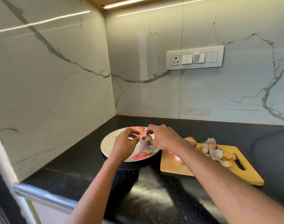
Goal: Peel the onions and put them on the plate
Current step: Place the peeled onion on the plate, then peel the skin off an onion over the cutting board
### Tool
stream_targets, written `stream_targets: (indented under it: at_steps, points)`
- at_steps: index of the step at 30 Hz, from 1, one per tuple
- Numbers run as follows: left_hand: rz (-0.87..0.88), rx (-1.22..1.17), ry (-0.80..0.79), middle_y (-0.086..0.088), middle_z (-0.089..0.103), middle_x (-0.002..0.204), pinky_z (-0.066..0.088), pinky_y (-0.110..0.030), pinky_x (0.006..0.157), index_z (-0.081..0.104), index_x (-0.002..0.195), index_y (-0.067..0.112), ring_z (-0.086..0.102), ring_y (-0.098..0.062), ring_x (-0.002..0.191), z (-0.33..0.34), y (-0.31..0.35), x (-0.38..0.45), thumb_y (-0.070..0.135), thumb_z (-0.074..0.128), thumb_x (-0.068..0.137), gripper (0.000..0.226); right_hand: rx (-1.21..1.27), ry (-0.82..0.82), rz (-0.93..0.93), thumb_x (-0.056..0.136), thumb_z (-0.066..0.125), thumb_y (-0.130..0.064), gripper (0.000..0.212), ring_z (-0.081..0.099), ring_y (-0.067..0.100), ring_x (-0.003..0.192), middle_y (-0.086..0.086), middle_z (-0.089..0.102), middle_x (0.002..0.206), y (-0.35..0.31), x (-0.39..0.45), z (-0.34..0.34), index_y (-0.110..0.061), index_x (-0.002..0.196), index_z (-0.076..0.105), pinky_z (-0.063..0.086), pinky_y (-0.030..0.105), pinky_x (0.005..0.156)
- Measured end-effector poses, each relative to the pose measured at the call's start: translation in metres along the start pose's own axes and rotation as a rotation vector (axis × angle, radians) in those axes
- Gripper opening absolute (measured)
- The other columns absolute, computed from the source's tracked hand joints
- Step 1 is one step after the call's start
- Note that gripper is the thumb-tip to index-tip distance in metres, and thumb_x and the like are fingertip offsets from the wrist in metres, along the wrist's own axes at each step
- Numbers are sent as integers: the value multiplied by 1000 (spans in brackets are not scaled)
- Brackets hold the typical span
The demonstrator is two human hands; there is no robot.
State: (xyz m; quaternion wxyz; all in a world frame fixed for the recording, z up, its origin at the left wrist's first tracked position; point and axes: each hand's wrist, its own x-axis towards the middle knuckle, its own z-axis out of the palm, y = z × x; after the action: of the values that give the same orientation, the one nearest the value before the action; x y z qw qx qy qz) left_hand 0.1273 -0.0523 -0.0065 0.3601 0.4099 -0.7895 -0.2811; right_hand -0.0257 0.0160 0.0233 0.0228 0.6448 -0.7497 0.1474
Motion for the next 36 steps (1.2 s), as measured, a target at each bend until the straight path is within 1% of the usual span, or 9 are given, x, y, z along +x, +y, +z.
stream_targets:
  at_steps: [2, 5, 7, 10, 15, 18, 21, 29, 36]
  points:
    - [-11, -13, -4, 15, 62, 99, 41, -17, 69, 63, 112, 28, 59, -3, 88, 1, 0, 1, 20, 64, 99, 15, 7, -8, -5, 97, 65, -30, 34, 60, 24, 101, 6, 64, 124, -2, 3, 1, -28, 127, 49, 49, 37, 83]
    - [-29, -17, -12, 9, 65, 105, 43, -23, 76, 62, 117, 26, 63, -11, 97, 4, 0, 2, 14, 63, 99, 22, 13, -9, -31, 92, 72, -36, 51, 61, 26, 116, 4, 64, 132, -5, 6, -1, -30, 138, 51, 49, 42, 97]
    - [-44, -31, -15, 7, 66, 109, 43, -19, 72, 61, 118, 27, 63, -11, 99, 5, 1, 3, 5, 60, 97, 30, 32, 5, -56, 88, 77, -34, 55, 61, 26, 119, 4, 63, 135, -6, 6, 0, -28, 138, 57, 51, 39, 95]
    - [-45, -75, -68, 7, 63, 116, 43, -16, 71, 56, 126, 26, 61, -12, 102, 8, 7, 2, -1, 58, 93, 43, 182, 100, -91, 86, 80, -24, 48, 62, 23, 107, 5, 62, 121, 0, 4, 2, -24, 131, 64, 49, 31, 82]
    - [125, -366, -107, 1, 70, 114, 59, -35, 89, 56, 133, 21, 72, -13, 99, 22, 35, 0, 6, 80, 84, 57, 482, 314, -67, 77, 88, -25, 45, 66, 9, 98, -6, 66, 110, 28, -18, -24, -28, 118, 70, 56, 25, 87]
    - [208, -488, -148, -2, 75, 108, 60, -40, 91, 63, 128, 15, 74, -16, 97, 40, 59, 0, 0, 86, 76, 59, 636, 338, -9, 86, 80, -27, 28, 69, -3, 93, -16, 74, 105, 58, -50, -46, -33, 112, 72, 53, 14, 83]
    - [284, -500, -268, -1, 76, 111, 58, -41, 96, 65, 128, 19, 74, -16, 103, 62, 76, -6, -1, 86, 75, 60, 764, 321, 14, 88, 78, -25, 21, 72, 0, 90, -14, 76, 102, 90, -81, -57, -29, 108, 74, 53, 17, 81]
    - [311, -479, -385, 1, 75, 117, 58, -43, 98, 64, 132, 20, 72, -14, 108, 78, 85, -14, 3, 86, 76, 62, 818, 313, -5, 92, 71, -7, 27, 74, 14, 101, -8, 76, 111, 127, -108, -48, -24, 113, 75, 59, 41, 93]
    - [311, -499, -390, 0, 75, 117, 59, -38, 95, 63, 135, 18, 72, -15, 108, 77, 83, -17, 4, 84, 77, 63, 749, 330, -13, 84, 80, -17, 28, 73, 3, 90, -10, 77, 100, 119, -107, -48, -27, 110, 73, 57, 24, 83]
